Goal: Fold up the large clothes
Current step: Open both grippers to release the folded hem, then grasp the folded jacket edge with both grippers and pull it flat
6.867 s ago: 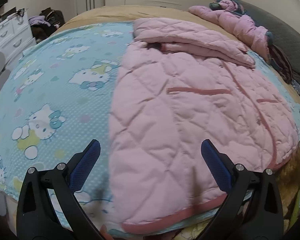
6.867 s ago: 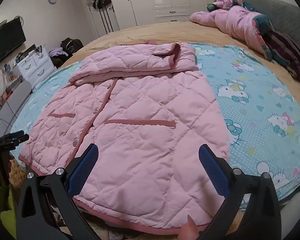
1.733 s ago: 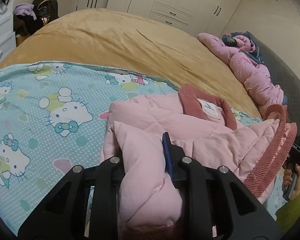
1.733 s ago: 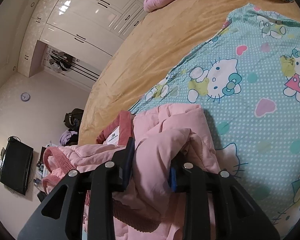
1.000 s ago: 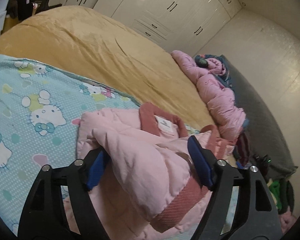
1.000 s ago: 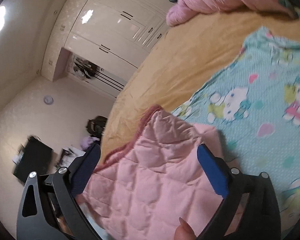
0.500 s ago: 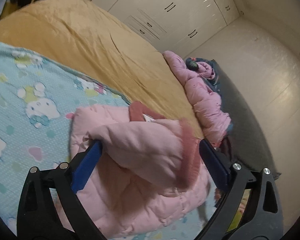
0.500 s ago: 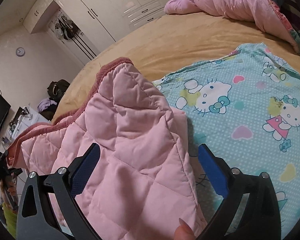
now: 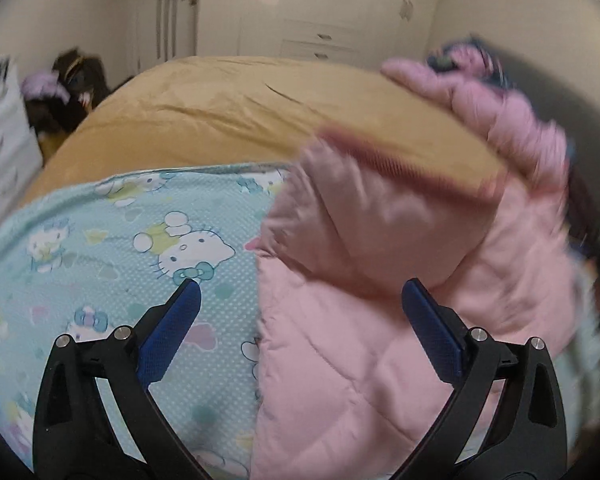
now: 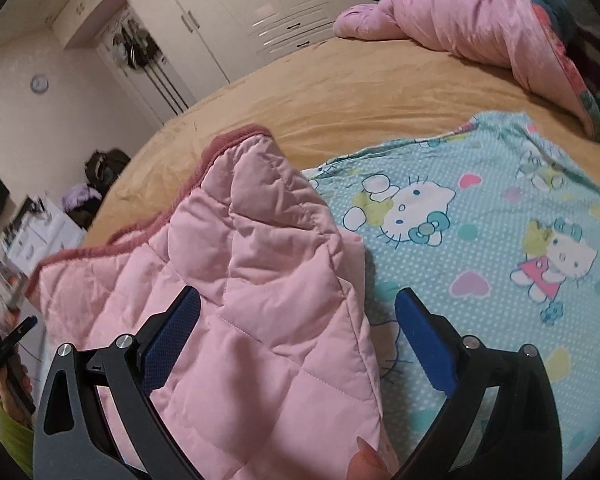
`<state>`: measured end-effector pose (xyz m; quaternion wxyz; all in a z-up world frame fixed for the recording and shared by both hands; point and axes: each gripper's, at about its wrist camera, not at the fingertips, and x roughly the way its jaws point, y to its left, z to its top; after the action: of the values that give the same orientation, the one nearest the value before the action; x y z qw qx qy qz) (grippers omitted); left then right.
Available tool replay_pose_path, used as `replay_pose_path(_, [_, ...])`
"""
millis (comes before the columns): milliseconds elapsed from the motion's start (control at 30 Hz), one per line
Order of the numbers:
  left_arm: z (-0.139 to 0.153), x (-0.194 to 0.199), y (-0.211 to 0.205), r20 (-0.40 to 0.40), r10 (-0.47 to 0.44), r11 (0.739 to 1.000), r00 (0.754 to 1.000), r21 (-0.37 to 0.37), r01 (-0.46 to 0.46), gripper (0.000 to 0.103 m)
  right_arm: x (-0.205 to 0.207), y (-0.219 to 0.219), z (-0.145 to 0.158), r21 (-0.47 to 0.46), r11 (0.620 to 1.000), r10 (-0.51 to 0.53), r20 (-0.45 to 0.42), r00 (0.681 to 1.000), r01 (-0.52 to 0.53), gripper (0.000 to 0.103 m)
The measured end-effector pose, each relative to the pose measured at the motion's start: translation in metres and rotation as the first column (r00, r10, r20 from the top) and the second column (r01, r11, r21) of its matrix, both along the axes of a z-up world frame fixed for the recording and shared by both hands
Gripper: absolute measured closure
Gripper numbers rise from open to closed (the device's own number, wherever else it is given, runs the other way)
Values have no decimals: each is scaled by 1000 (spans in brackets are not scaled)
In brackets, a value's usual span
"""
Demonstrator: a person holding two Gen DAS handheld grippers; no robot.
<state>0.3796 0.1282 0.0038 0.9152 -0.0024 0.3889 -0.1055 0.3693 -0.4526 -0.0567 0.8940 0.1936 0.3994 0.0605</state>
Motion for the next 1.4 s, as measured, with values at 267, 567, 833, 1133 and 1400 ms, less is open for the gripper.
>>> replay_pose_path(267, [-39,18,-19,-23,0,1000,1000,17,0,63,13,22,-13,-136,990,42,2,999,-41,46])
replay_pose_path(567, [23,-2,22,141,51,990,989,-139,-31,100,-20,6,40,-3,999,34,190,981,-34,83])
replay_pose_path(833, [21,65,5,97,154,988,983,-31,-152,100,47,6,65,1,999,-45,200,979,46,84])
replay_pose_path(1133, [-77,106,11,-83,203,978,976,70,-197,99,108,-13,-69,23,991,-131,-130,983,136,74])
replay_pose_path(1400, [-95,106,17,-86,199,980,976,48,-195,99,121,-7,-82,7,993,-117,-174,978,120,69])
